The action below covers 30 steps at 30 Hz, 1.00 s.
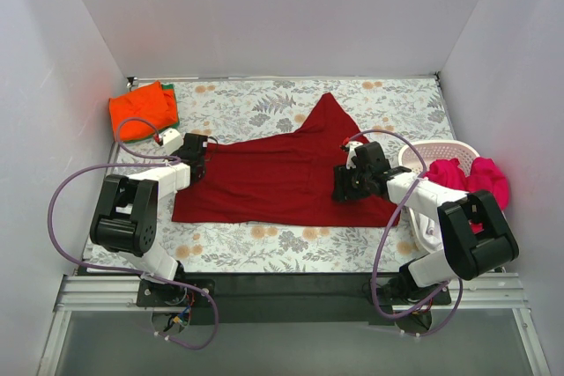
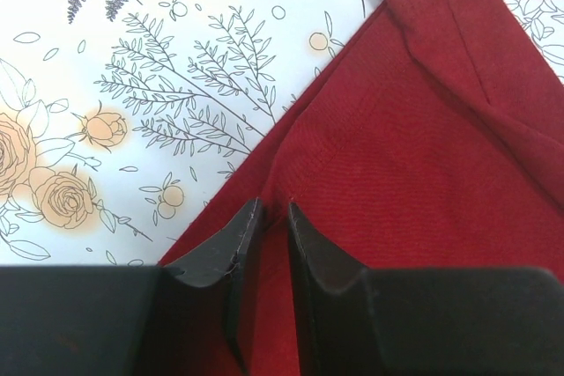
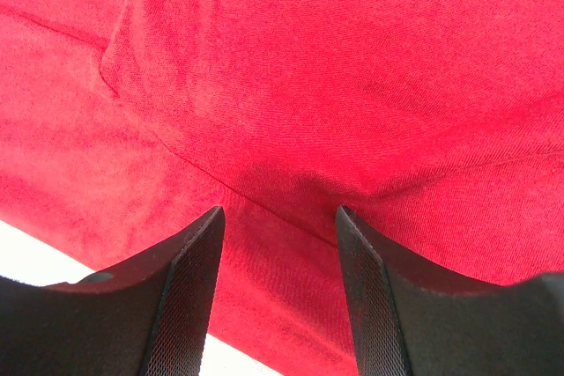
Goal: Fold and stack the t-shirts
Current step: Fold the tshirt
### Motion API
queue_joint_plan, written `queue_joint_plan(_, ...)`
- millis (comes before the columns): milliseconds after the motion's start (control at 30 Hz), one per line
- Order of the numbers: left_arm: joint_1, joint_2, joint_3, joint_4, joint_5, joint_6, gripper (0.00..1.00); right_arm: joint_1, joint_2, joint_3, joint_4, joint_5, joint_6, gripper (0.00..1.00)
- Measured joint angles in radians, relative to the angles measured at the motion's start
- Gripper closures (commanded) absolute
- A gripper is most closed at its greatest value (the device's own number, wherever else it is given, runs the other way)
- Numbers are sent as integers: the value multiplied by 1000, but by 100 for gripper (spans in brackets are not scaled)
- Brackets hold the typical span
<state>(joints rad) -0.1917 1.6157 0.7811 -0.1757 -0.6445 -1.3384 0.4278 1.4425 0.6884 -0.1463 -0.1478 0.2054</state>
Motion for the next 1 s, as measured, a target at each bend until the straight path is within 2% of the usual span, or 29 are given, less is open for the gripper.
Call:
queue_joint_plan(333,0,0,0,0,7,3,83,0,0,0,0,0,0,51)
queue_joint_plan(433,0,0,0,0,10,6,95,0,0,0,0,0,0,51)
queue_joint_plan(500,0,0,0,0,13,8,99,0,0,0,0,0,0,51)
queue_joint_plan(1000,11,-24,-5,-1,11,19,100,0,0,0,5,3,0,51)
